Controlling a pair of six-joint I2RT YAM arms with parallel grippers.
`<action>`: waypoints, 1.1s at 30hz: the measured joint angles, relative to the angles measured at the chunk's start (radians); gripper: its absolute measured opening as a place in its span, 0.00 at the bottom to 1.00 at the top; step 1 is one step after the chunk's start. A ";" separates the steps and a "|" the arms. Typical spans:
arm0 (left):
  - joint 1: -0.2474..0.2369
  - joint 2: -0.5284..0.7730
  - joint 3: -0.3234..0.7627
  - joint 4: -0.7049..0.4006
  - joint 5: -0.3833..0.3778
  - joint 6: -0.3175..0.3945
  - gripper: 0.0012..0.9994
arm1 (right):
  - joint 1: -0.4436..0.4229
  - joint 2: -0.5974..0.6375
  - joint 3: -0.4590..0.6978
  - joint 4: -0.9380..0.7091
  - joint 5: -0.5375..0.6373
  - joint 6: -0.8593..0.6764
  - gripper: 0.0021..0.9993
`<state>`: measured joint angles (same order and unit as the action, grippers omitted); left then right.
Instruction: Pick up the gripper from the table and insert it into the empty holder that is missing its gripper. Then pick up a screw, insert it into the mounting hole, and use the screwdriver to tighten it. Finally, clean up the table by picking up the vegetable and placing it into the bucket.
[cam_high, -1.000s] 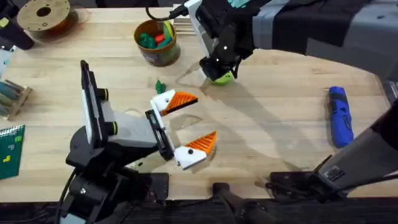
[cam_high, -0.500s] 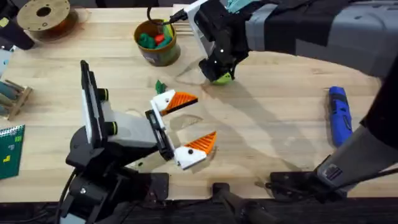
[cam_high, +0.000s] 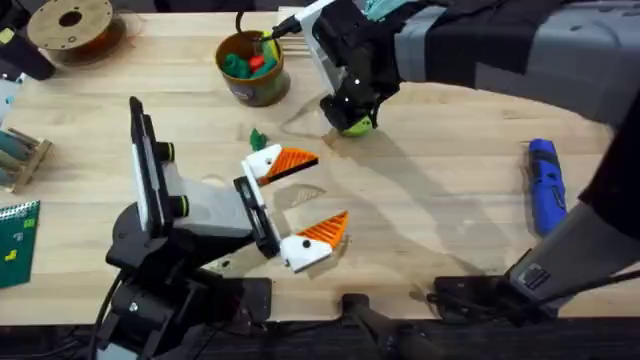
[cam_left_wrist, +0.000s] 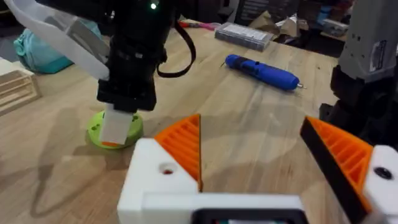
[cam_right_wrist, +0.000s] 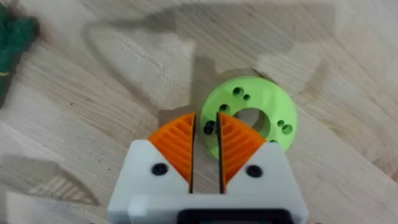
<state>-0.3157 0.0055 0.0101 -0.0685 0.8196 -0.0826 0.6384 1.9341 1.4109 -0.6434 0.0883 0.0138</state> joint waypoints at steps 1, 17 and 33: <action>0.000 0.000 0.000 0.000 0.000 0.000 0.99 | 0.000 0.000 0.000 0.000 0.000 0.000 0.22; 0.000 0.000 0.000 0.000 0.000 0.000 0.99 | -0.001 0.000 0.000 -0.021 0.002 0.000 0.16; 0.000 0.000 0.000 0.000 0.000 0.000 0.99 | -0.003 0.000 0.005 -0.017 0.009 -0.004 0.01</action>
<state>-0.3157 0.0055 0.0101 -0.0685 0.8196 -0.0826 0.6357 1.9339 1.4154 -0.6601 0.0971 0.0101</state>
